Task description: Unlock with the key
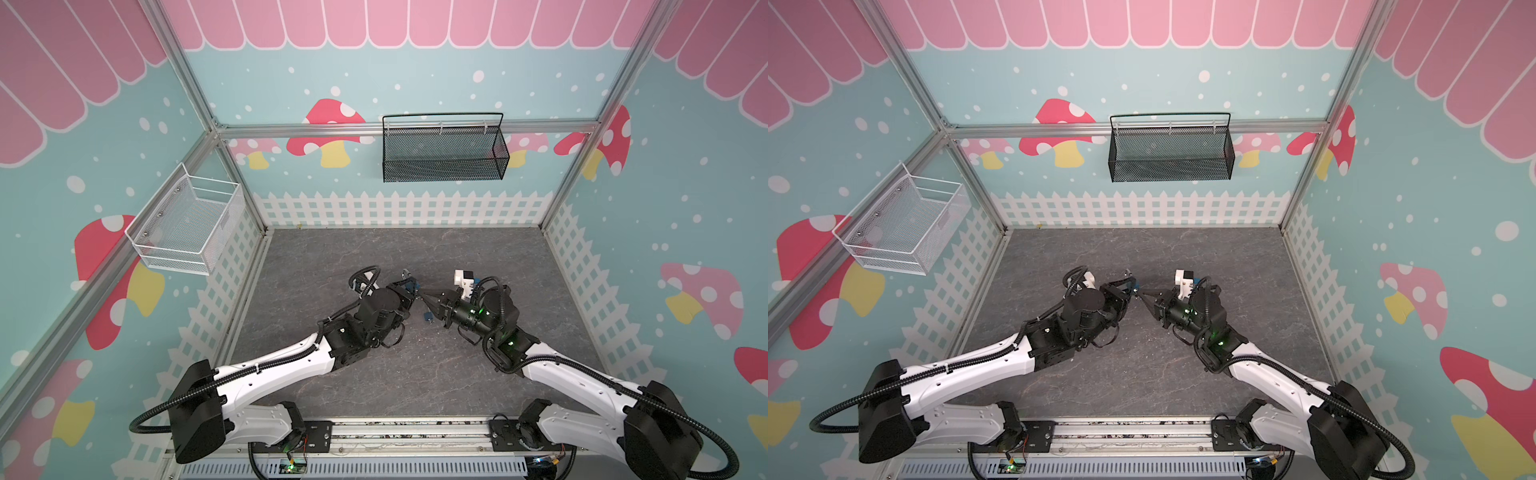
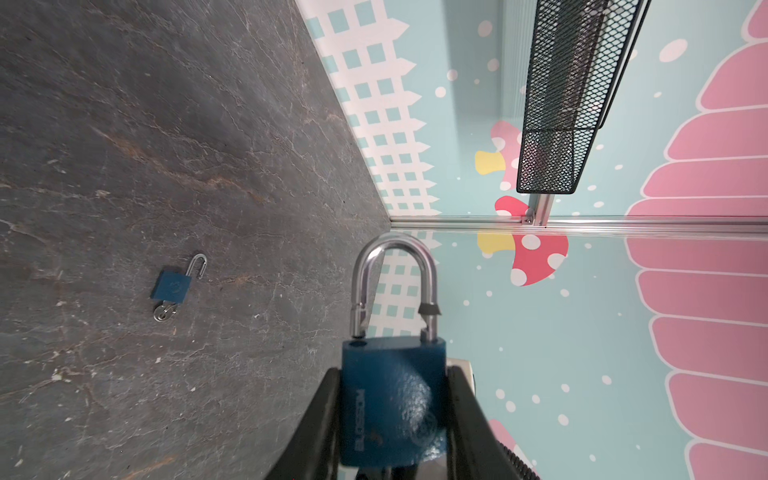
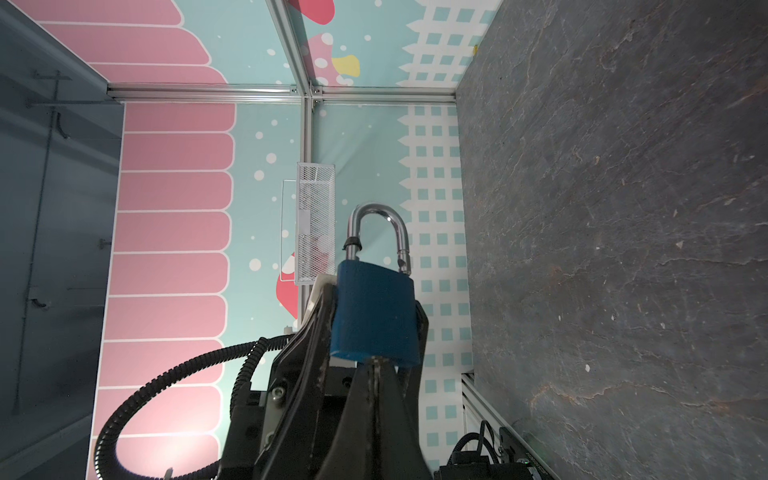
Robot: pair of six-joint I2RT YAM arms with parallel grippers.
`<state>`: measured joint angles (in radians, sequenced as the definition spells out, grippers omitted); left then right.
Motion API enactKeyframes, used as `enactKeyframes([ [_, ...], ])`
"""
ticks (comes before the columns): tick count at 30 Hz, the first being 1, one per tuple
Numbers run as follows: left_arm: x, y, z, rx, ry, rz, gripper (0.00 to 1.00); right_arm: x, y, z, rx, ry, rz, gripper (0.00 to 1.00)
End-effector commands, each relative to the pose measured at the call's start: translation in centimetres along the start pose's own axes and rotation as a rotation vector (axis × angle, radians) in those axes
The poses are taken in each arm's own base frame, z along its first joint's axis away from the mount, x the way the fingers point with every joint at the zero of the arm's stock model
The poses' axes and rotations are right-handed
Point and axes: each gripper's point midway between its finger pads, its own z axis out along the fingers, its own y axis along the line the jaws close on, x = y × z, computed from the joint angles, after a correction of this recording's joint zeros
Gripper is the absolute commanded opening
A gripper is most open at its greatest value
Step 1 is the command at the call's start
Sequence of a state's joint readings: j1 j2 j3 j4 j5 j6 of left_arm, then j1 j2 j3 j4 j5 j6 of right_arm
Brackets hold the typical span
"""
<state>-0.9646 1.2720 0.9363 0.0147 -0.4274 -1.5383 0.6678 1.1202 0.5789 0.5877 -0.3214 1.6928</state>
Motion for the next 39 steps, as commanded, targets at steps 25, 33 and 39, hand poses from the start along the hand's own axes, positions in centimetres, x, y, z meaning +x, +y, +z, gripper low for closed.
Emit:
enactKeyframes([
  [25, -8.6, 5.1, -5.7, -0.215, -0.086, 0.257, 0.00, -6.1, -7.3, -6.2, 0.456, -0.105, -0.565, 0.45],
  [33, -8.0, 5.4, -4.6, -0.288, 0.000, 0.379, 0.10, -11.0, -13.7, -7.8, 0.801, -0.056, -0.697, 0.54],
  [39, -6.5, 4.8, -1.9, -0.300, 0.082, 0.468, 0.14, -15.6, -16.3, -9.1, 0.977, -0.127, -0.654, 0.59],
])
